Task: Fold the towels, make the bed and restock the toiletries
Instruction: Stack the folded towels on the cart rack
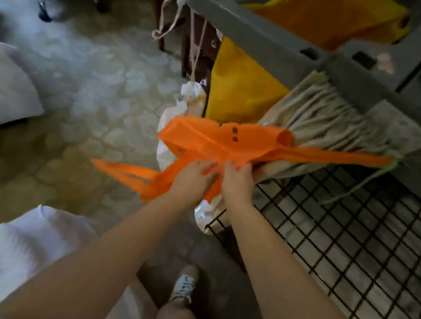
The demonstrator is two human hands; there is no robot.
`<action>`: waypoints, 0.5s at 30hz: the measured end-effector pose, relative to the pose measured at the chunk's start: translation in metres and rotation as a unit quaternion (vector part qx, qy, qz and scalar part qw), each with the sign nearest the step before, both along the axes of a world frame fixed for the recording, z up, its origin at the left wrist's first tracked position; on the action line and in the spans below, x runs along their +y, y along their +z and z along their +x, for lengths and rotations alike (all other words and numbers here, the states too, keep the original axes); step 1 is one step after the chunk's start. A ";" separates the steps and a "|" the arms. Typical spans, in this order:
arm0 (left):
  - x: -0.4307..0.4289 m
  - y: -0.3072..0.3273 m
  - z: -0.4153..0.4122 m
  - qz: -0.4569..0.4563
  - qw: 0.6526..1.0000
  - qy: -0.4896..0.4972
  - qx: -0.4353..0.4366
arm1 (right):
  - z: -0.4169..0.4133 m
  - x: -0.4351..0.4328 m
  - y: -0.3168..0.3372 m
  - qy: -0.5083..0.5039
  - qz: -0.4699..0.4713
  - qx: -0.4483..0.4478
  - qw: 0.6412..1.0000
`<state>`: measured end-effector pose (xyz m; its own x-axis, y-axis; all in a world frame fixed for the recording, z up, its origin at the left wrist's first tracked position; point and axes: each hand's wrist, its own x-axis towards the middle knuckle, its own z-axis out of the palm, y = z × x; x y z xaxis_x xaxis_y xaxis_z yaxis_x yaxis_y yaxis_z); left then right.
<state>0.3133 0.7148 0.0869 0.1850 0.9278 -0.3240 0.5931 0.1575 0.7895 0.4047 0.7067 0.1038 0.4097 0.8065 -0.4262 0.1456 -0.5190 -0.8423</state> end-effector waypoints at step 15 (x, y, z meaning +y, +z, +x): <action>-0.172 0.085 -0.068 0.117 0.920 0.372 0.041 | -0.071 -0.121 0.077 0.294 0.234 0.024 0.926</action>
